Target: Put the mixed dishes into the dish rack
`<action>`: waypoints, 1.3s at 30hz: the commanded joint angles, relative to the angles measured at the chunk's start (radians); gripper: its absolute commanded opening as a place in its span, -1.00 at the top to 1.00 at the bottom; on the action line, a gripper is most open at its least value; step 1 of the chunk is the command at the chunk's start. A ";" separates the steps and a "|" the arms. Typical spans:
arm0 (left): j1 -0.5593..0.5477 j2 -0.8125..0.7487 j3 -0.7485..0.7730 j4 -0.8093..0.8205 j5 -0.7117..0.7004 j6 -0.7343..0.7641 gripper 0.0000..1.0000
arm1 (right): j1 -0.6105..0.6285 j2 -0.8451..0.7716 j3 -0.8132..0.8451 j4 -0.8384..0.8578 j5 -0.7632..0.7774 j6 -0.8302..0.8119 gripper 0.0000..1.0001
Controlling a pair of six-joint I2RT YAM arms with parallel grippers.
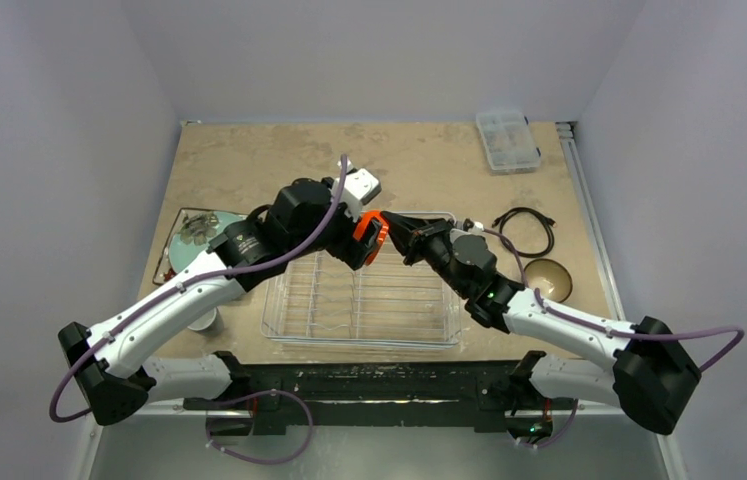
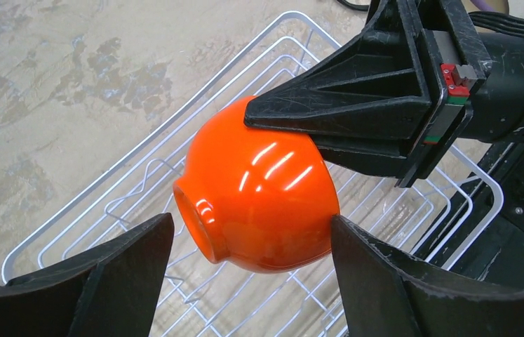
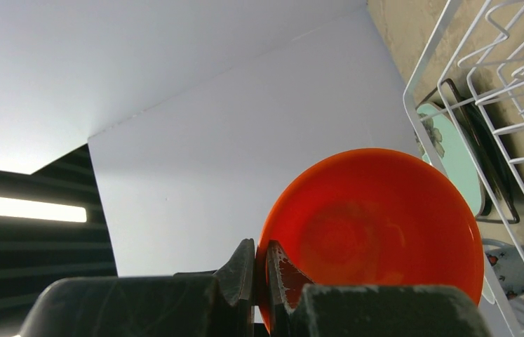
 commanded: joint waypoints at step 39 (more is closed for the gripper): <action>-0.094 0.060 0.051 -0.053 -0.244 0.044 -0.52 | 0.006 0.030 0.048 0.112 -0.002 0.077 1.00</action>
